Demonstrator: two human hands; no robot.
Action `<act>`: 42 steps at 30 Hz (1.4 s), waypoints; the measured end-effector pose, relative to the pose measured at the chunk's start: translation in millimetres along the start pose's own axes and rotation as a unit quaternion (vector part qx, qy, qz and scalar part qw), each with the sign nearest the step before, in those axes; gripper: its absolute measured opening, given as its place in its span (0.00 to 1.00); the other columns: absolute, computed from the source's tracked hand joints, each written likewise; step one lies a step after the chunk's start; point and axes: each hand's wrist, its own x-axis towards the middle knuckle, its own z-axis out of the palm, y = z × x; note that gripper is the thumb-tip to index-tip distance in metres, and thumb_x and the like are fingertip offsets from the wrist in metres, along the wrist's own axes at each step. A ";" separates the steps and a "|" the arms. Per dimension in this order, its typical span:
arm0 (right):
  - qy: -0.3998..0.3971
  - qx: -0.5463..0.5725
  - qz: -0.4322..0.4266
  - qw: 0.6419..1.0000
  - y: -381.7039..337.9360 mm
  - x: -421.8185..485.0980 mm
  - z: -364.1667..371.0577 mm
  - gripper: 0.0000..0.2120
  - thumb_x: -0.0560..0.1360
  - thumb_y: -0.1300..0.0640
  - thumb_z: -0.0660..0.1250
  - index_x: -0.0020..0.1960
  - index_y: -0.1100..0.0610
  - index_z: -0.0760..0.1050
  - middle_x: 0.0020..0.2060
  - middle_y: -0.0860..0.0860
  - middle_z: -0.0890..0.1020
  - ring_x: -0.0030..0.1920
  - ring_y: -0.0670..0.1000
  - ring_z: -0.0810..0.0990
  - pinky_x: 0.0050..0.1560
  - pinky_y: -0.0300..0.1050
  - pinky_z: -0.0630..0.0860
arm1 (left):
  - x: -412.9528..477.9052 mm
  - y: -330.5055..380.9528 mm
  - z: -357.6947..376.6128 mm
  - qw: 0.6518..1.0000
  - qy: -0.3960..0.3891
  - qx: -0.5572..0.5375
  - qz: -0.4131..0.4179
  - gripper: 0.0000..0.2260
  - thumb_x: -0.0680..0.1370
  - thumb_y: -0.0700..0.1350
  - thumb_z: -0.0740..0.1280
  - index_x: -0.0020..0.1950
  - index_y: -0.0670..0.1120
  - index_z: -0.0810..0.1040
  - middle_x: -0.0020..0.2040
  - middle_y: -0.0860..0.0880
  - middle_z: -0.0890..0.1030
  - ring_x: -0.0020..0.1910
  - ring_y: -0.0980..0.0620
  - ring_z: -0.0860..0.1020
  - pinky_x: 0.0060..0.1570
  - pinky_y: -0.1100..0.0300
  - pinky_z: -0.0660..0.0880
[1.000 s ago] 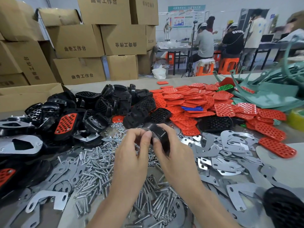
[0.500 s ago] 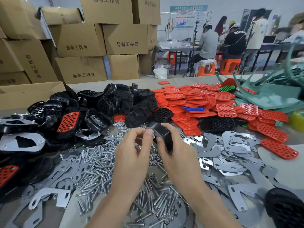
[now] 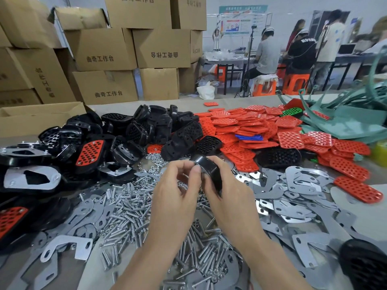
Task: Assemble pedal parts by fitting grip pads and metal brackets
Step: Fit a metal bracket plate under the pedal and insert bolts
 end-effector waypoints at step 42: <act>0.006 0.605 0.371 0.705 29.9 24.1 -10.9 0.11 0.82 0.63 0.66 0.62 0.62 0.80 0.53 0.57 0.88 0.47 0.53 0.88 0.43 0.45 0.85 | 9.3 -34.3 -10.2 0.864 -0.285 0.410 0.066 0.17 0.85 0.54 0.56 0.73 0.57 0.71 0.63 0.58 0.72 0.64 0.54 0.65 0.65 0.55 0.62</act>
